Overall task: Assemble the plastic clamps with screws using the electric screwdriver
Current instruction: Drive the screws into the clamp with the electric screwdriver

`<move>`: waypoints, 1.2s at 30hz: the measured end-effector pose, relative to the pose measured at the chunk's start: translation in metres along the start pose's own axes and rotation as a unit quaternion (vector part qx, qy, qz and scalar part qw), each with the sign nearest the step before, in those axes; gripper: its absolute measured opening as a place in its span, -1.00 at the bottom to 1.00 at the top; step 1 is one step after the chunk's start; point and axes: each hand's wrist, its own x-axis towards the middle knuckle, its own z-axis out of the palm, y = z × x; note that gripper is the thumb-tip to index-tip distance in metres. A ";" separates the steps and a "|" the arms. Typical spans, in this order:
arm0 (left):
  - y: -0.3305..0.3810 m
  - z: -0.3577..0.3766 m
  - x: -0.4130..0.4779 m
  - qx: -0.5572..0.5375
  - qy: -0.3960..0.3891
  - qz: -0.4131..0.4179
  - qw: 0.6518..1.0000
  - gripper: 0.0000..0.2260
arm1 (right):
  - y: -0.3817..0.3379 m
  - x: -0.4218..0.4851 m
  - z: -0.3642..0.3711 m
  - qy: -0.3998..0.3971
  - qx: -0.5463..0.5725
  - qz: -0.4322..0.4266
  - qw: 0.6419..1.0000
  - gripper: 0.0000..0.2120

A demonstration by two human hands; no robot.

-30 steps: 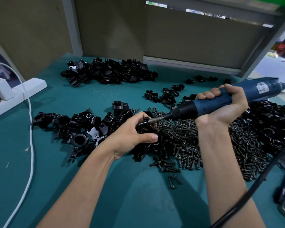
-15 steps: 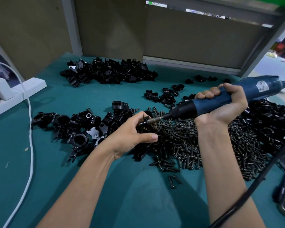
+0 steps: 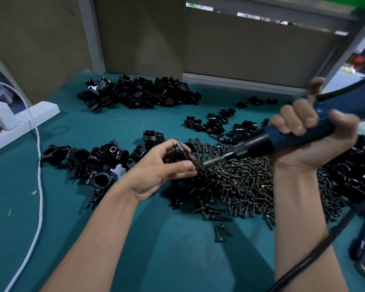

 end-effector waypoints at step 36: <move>0.001 0.009 -0.002 0.111 0.023 0.066 0.991 -0.65 | 0.012 -0.003 -0.010 0.198 -0.125 -0.046 0.971 -0.89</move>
